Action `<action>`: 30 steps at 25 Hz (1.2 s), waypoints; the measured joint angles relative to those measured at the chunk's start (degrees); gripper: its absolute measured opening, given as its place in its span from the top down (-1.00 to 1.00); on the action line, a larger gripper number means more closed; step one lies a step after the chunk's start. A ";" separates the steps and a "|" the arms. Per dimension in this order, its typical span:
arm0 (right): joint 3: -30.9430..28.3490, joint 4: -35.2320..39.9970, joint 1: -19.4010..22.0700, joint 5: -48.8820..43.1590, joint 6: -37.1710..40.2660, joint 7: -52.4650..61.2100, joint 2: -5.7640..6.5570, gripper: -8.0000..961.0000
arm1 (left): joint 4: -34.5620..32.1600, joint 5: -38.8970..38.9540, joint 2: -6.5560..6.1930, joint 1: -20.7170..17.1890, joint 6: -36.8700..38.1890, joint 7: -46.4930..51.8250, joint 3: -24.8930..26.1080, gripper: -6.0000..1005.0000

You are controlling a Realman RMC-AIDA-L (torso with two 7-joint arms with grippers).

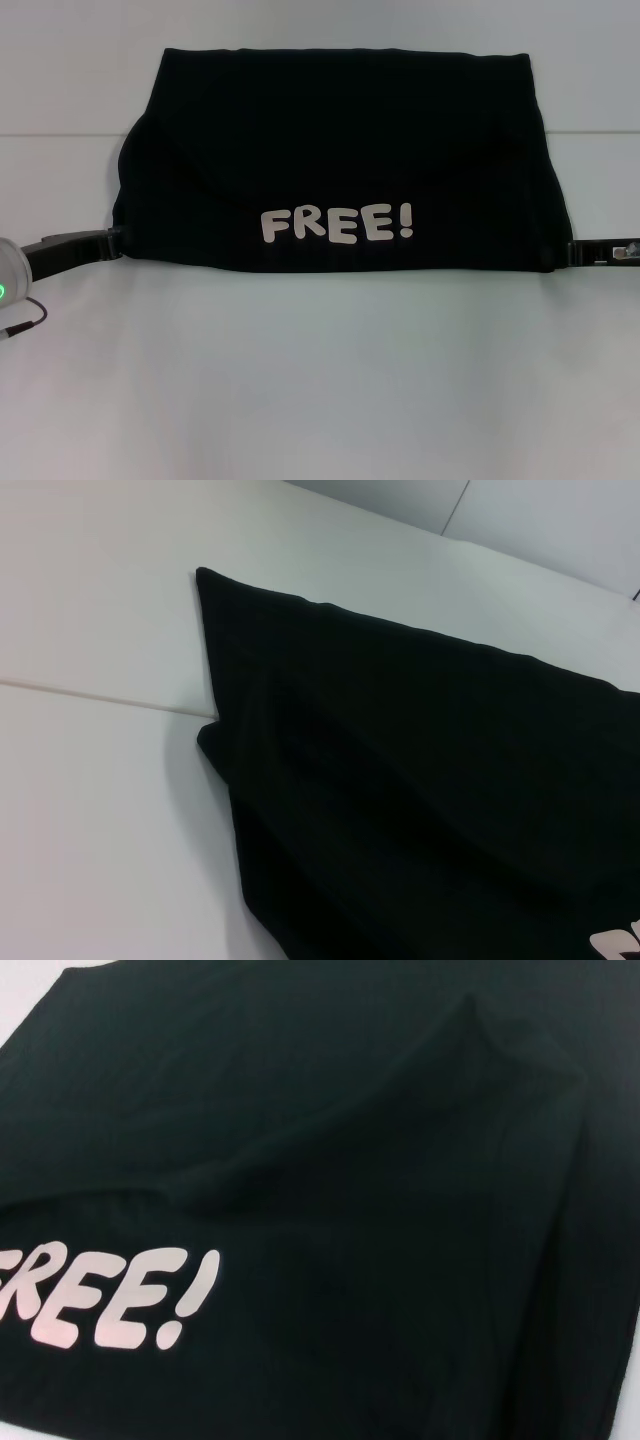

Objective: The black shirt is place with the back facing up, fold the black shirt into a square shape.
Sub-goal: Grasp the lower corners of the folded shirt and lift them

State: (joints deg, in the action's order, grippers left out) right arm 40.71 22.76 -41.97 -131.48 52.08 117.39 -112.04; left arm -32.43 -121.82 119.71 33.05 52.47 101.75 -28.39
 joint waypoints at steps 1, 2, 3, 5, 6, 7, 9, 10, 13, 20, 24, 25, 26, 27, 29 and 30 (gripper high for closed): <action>0.00 0.00 0.00 0.01 0.01 -0.10 0.00 0.52 | 0.00 0.00 0.00 -0.02 0.00 -0.03 0.00 0.99; 0.00 0.04 0.06 0.04 0.05 -0.22 -0.01 0.74 | 0.00 0.00 0.00 -0.04 0.00 -0.07 0.02 0.99; -0.01 0.09 0.16 0.11 0.09 -0.40 -0.01 0.96 | 0.00 0.00 0.00 -0.04 0.00 -0.10 0.07 0.99; -0.19 0.21 0.47 0.24 0.27 -0.72 -0.01 0.96 | 0.00 0.00 0.00 -0.05 0.00 -0.11 0.15 0.99; -0.37 0.37 0.76 0.34 0.37 -0.86 -0.02 0.96 | -0.04 0.01 0.00 -0.09 0.07 -0.11 0.21 0.99; -0.50 0.53 1.03 0.47 0.65 -1.07 -0.01 0.96 | -0.15 0.03 0.00 -0.16 0.28 -0.11 0.26 0.99; -0.97 0.83 2.04 1.45 2.07 -2.33 0.02 0.96 | -1.16 0.21 0.07 -0.75 1.99 0.37 1.03 0.99; -1.86 0.93 3.34 3.63 4.48 -4.81 0.31 0.96 | -1.75 0.28 0.10 -1.13 2.92 0.72 1.57 0.99; -3.55 0.98 5.14 5.98 7.41 -7.83 0.76 0.96 | -5.70 0.30 0.31 -3.20 10.14 2.73 6.01 0.99; -11.14 0.99 12.04 8.52 18.80 -17.36 1.73 0.96 | -10.66 0.00 0.34 -8.54 25.76 5.12 12.93 0.99; -13.63 1.10 15.87 8.47 26.64 -22.63 2.27 0.96 | -13.54 -0.06 0.96 -12.06 32.49 5.96 13.53 0.99; -13.78 1.21 16.89 8.38 28.50 -23.71 2.37 0.96 | -14.11 -0.32 1.07 -12.80 34.51 5.98 14.03 0.99; -13.75 1.40 17.95 8.28 30.14 -24.49 2.52 0.96 | -14.61 -0.78 1.15 -13.46 36.62 5.97 14.77 0.99; -13.65 1.54 19.03 8.16 31.61 -25.22 2.69 0.96 | -14.90 -1.37 1.19 -13.89 38.15 5.91 15.53 0.99; -13.44 1.70 20.76 7.83 34.02 -26.47 2.99 0.96 | -15.33 -3.21 1.26 -14.78 41.65 5.71 17.91 0.99; -13.44 1.69 21.53 7.52 35.06 -27.07 3.07 0.96 | -15.42 -4.38 1.27 -15.13 43.10 5.58 18.93 0.99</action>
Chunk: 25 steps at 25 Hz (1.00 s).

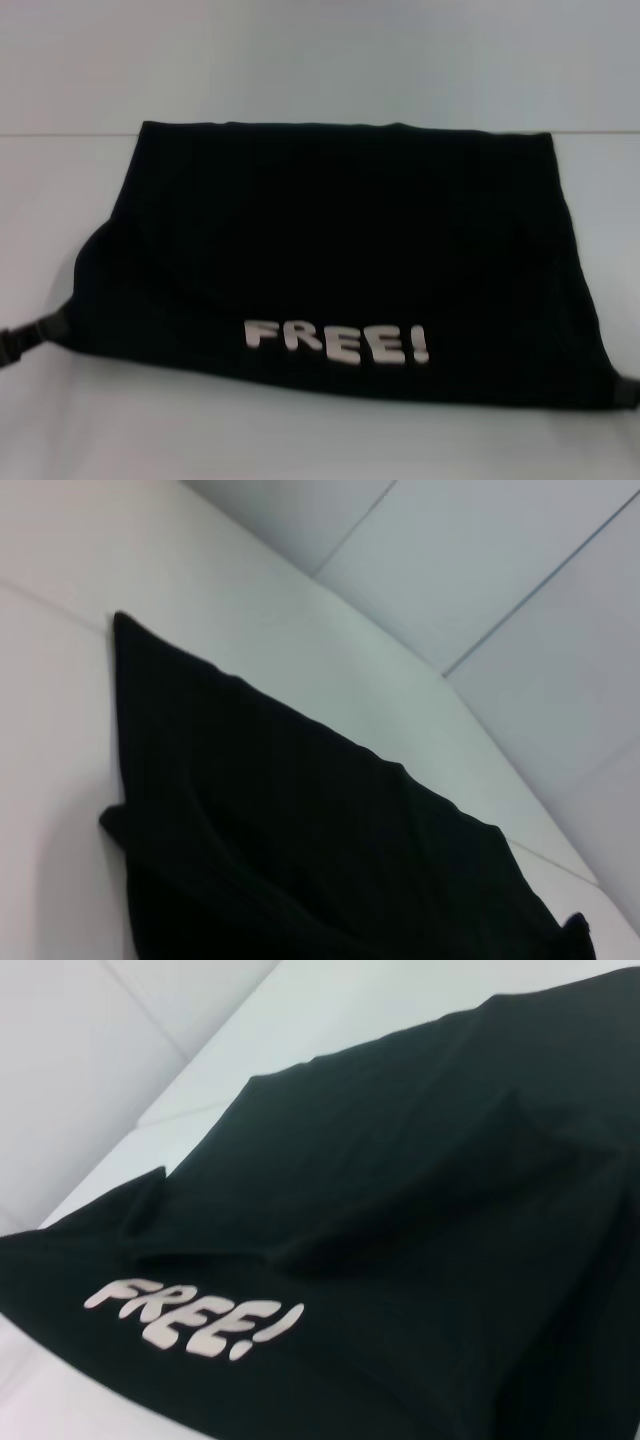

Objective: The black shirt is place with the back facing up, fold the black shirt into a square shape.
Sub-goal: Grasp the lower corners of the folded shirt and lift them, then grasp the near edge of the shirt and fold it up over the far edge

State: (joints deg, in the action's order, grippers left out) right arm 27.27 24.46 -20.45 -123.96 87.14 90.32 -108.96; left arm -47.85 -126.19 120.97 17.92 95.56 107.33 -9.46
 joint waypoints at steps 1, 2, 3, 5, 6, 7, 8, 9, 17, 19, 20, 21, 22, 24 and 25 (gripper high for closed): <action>-0.07 0.03 1.00 -0.46 1.17 -0.73 0.14 0.96 | -0.04 -1.10 0.00 -0.34 1.37 -0.15 0.86 0.99; -0.16 0.08 1.82 -0.78 2.03 -1.23 0.24 0.95 | -0.05 -2.03 -0.01 -0.67 2.43 -0.29 1.40 0.99; -0.21 0.21 2.58 -1.00 2.77 -1.64 0.36 0.95 | -0.08 -3.14 -0.04 -0.99 3.76 -0.54 1.82 0.99; -0.38 0.61 4.29 -1.15 4.27 -2.47 0.57 0.95 | -0.10 -4.28 -0.06 -1.28 5.02 -0.81 2.12 0.99; -0.55 0.87 4.98 -1.16 5.07 -2.85 0.63 0.95 | -0.48 -7.49 -0.16 -1.80 8.71 -1.72 3.21 0.99; -0.71 1.16 5.58 -1.19 5.83 -3.22 0.68 0.95 | -0.51 -7.62 -0.16 -1.82 8.87 -1.77 3.28 0.99; -0.87 1.52 6.16 -1.20 6.68 -3.56 0.72 0.95 | -0.74 -8.83 -0.18 -2.00 10.47 -2.20 3.70 0.99; -0.98 1.95 6.69 -1.39 7.44 -3.77 0.76 0.95 | -0.90 -9.68 -0.19 -2.19 11.69 -2.61 4.02 0.99; -1.64 2.89 7.51 -5.11 12.02 -3.58 2.02 0.94 | -2.43 -13.29 0.00 -4.05 20.32 -4.00 5.77 0.99; -2.89 2.93 6.67 -5.21 12.16 -3.47 2.55 0.93 | -2.40 -12.94 -0.25 -3.08 20.16 -3.46 7.18 0.99; -4.55 2.94 5.82 -5.22 12.11 -3.49 2.79 0.93 | -2.11 -12.77 -0.57 -2.11 19.80 -3.03 8.43 0.99; -6.10 2.95 4.89 -5.20 12.01 -3.56 2.97 0.93 | -1.67 -12.71 -0.93 -0.97 19.47 -2.68 9.28 0.99; -7.42 2.97 4.02 -5.19 11.82 -3.65 3.11 0.93 | -0.83 -12.63 -1.57 0.97 18.69 -2.03 10.55 0.99; -10.02 3.01 1.79 -5.18 10.81 -3.72 3.38 0.93 | 0.54 -12.58 -2.58 4.06 16.29 -0.86 11.14 0.99; -10.99 3.01 0.55 -5.17 9.75 -3.61 3.48 0.93 | 1.70 -12.59 -3.24 6.19 14.07 -0.19 11.15 0.99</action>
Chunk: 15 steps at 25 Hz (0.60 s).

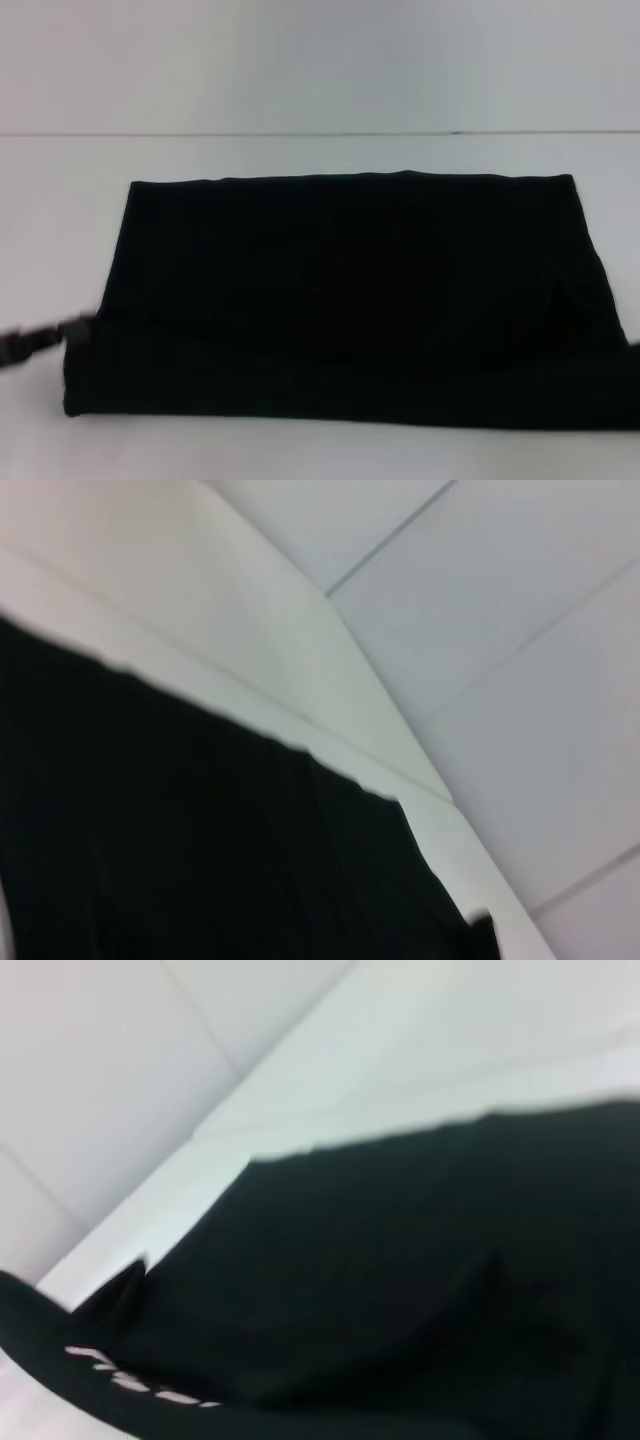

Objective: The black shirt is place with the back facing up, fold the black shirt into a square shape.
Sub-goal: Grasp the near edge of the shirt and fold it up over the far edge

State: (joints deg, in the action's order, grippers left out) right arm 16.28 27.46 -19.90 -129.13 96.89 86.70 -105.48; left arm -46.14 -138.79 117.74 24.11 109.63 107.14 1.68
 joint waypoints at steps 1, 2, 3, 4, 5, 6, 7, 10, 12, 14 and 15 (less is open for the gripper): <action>-0.77 0.00 -1.04 0.01 -0.97 0.14 0.07 0.92 | 1.29 -0.06 -0.63 1.82 -2.48 0.45 -0.20 0.99; -1.50 -0.05 -2.53 0.02 -2.60 0.40 0.08 0.92 | 2.72 -0.11 -1.29 3.74 -5.03 0.72 -0.57 0.99; -1.89 -0.17 -3.75 0.02 -4.04 0.52 0.03 0.92 | 4.72 -0.25 -2.10 5.73 -8.18 0.88 -0.96 0.99; -2.24 -0.35 -5.06 0.03 -5.59 0.67 -0.10 0.92 | 7.22 -0.34 -3.08 7.92 -12.48 1.03 -1.52 0.99; -2.45 -0.54 -6.30 0.03 -7.44 0.88 -0.34 0.92 | 8.92 -0.40 -3.64 9.24 -15.45 1.15 -2.05 0.99; -2.56 -0.63 -7.38 0.04 -9.10 1.13 -0.58 0.92 | 10.87 -0.42 -4.31 10.95 -19.72 1.36 -2.78 0.99; -2.65 -0.73 -8.49 0.04 -10.88 1.42 -0.88 0.92 | 12.48 -0.43 -4.76 12.45 -23.74 1.48 -3.71 0.99; -2.72 -1.16 -11.88 0.12 -17.52 2.80 -2.15 0.91 | 15.34 -0.17 -4.89 15.93 -34.42 1.93 -6.39 0.99; -2.73 -1.76 -13.85 0.14 -22.36 3.92 -2.96 0.91 | 16.31 -0.07 -4.42 17.44 -40.60 2.02 -7.37 0.99; -2.44 -2.84 -16.00 0.13 -26.84 4.70 -3.69 0.91 | 17.18 -0.06 -3.91 18.60 -46.10 1.84 -7.82 0.99; -2.27 -3.43 -16.91 0.07 -28.67 4.92 -3.94 0.91 | 17.61 -0.02 -3.74 19.09 -48.68 1.70 -8.16 0.99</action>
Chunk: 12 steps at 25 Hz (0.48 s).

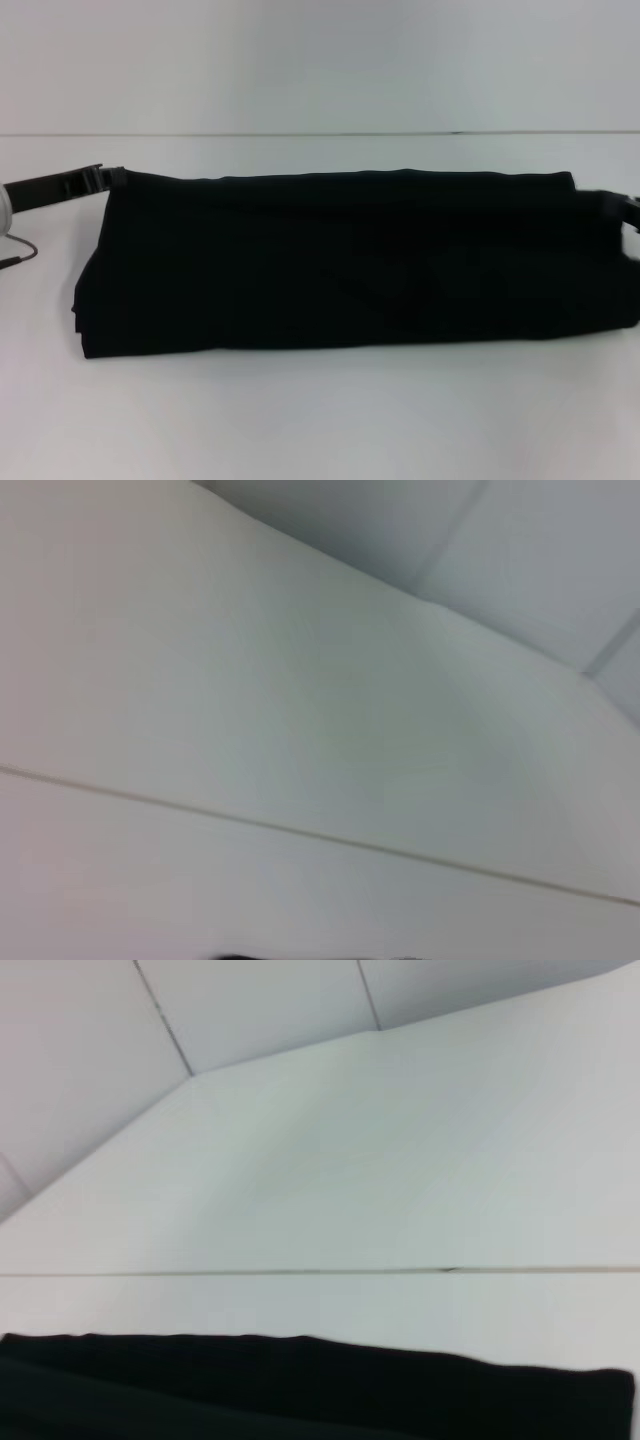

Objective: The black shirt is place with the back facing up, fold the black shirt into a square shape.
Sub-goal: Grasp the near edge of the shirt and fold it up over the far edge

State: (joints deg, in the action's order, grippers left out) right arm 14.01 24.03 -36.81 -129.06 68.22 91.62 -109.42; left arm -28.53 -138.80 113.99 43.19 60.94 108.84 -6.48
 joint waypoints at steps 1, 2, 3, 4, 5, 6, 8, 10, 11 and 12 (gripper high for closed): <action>0.22 -0.87 -0.96 -0.08 -2.18 0.19 -0.18 0.91 | 0.23 0.09 0.09 0.25 -1.65 -0.15 -0.26 0.99; 0.49 -1.72 -1.84 -0.16 -4.07 0.31 -0.37 0.90 | 0.54 0.33 0.24 0.54 -3.77 -0.50 -0.74 0.99; 0.80 -2.34 -2.57 -0.15 -5.93 0.37 -0.53 0.90 | 0.79 0.47 0.32 0.79 -5.09 -0.90 -0.99 0.99; 1.21 -2.99 -3.32 -0.14 -7.87 0.43 -0.78 0.90 | 1.04 0.64 0.40 1.04 -6.58 -1.34 -1.25 0.99; 1.66 -3.57 -4.07 -0.13 -9.72 0.47 -1.08 0.90 | 1.39 0.78 0.44 1.23 -7.86 -1.66 -1.70 0.99; 1.98 -3.91 -4.62 -0.10 -11.15 0.50 -1.33 0.90 | 1.63 0.82 0.45 1.40 -8.79 -1.84 -2.22 0.99; 2.74 -4.62 -5.72 -0.10 -14.13 0.53 -1.89 0.90 | 1.89 0.84 0.50 1.55 -10.05 -1.94 -3.05 0.99; 3.41 -4.89 -6.56 -0.10 -16.30 0.54 -2.44 0.89 | 2.07 0.87 0.81 1.71 -12.04 -2.32 -4.53 0.99; 3.87 -4.94 -7.01 -0.06 -17.75 0.55 -2.83 0.89 | 2.07 0.87 0.96 1.74 -12.68 -2.45 -4.99 0.99; 4.17 -4.95 -7.28 0.00 -18.67 0.55 -3.12 0.89 | 2.06 0.87 1.06 1.77 -13.18 -2.55 -5.33 0.99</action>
State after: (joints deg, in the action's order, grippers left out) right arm 18.18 19.08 -44.09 -129.06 49.55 92.17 -112.54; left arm -26.46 -137.94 115.05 44.96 47.76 106.30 -11.81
